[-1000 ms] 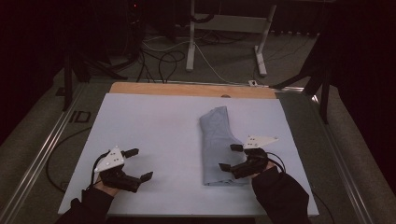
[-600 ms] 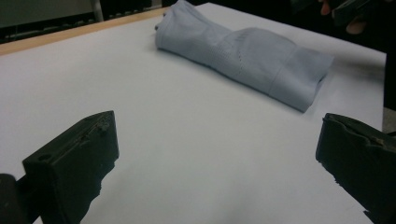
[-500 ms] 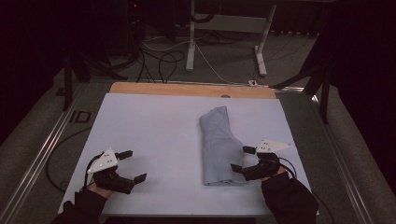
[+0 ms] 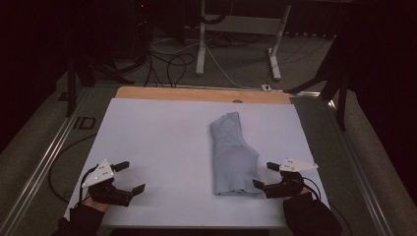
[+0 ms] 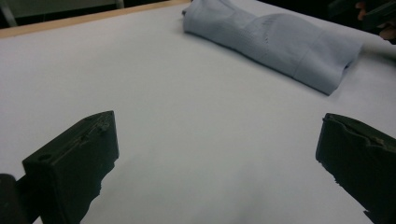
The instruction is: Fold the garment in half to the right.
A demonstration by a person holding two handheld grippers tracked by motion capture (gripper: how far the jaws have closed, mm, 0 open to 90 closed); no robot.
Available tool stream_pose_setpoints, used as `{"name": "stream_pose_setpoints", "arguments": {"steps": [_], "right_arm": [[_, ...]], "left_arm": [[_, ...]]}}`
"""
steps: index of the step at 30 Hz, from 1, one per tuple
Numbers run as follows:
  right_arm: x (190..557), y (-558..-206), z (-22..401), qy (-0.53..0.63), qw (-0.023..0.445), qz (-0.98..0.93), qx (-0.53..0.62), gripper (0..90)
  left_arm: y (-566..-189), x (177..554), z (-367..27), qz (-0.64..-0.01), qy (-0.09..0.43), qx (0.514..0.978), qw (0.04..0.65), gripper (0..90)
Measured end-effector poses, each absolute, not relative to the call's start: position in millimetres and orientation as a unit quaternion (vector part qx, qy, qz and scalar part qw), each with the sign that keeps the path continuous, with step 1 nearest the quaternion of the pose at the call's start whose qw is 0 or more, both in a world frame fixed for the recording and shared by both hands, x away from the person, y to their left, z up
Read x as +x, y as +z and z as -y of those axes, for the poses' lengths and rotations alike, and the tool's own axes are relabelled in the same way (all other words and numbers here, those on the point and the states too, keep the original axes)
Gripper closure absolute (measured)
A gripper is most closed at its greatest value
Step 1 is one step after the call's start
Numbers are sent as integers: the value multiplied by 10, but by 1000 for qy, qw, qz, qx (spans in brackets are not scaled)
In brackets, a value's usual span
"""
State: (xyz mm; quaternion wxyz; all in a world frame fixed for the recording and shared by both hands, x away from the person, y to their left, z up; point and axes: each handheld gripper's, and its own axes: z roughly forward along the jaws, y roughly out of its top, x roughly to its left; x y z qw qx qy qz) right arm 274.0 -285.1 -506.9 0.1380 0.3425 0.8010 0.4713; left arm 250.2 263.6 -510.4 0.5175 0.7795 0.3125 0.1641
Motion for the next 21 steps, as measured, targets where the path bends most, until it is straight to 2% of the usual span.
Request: {"name": "stream_pose_setpoints", "arguments": {"steps": [21], "right_arm": [[2545,-5193,3081,455,164,-784,389,92]], "left_arm": [[-5196,2425,-2779,-333,169,775,509,0]]}}
